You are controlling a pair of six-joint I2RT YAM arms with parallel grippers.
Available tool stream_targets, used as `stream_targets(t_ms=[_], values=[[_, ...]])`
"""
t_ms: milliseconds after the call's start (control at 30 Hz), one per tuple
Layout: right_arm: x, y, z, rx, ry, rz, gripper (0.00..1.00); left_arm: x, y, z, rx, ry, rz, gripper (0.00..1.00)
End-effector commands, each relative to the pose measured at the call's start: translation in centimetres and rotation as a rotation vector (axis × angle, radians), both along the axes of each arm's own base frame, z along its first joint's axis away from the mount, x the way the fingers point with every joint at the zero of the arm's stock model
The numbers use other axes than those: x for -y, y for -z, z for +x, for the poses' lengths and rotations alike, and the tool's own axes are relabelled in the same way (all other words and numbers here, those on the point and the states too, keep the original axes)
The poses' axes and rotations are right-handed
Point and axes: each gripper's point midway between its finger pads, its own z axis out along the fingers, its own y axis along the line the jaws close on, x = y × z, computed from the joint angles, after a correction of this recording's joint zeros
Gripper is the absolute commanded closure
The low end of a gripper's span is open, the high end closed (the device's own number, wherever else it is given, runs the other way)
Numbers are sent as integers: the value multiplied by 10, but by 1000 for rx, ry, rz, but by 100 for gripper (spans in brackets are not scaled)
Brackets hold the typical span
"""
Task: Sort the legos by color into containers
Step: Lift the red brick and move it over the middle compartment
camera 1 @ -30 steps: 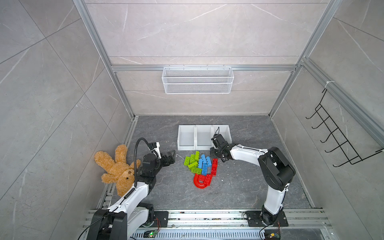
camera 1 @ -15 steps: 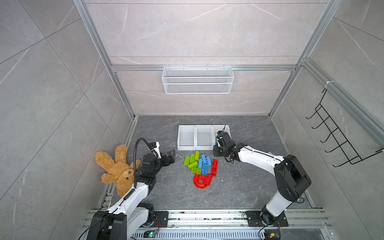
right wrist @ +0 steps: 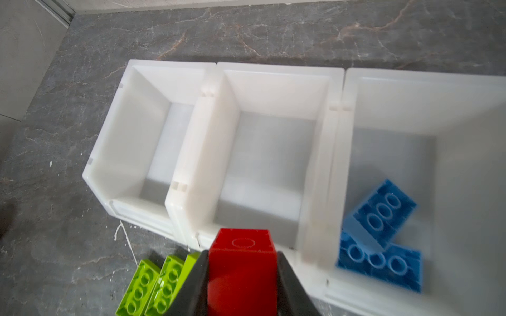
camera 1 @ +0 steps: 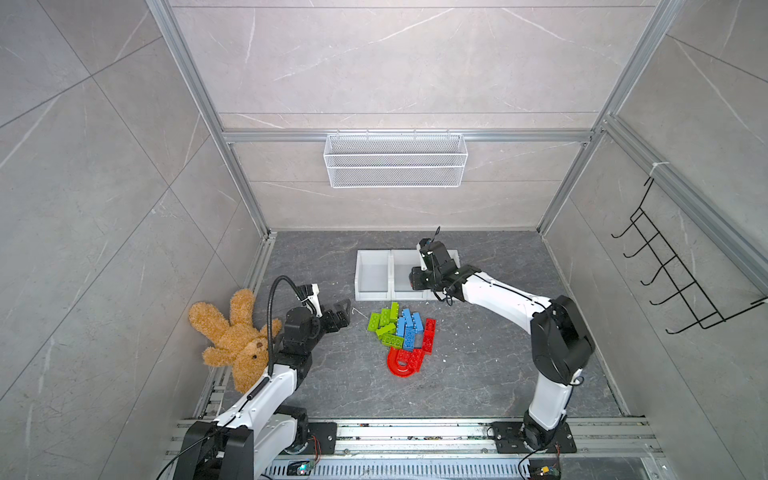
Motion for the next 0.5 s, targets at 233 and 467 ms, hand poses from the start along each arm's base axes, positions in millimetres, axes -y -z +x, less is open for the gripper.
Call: stream_targets(t_ms=[233,467], values=[[-32,38,38,-28,-30,-22,72,0,-18,6,66,6,11,1],[-35,66,42,-72,-26,-44,69,0,-19,5,68,4,12,1]])
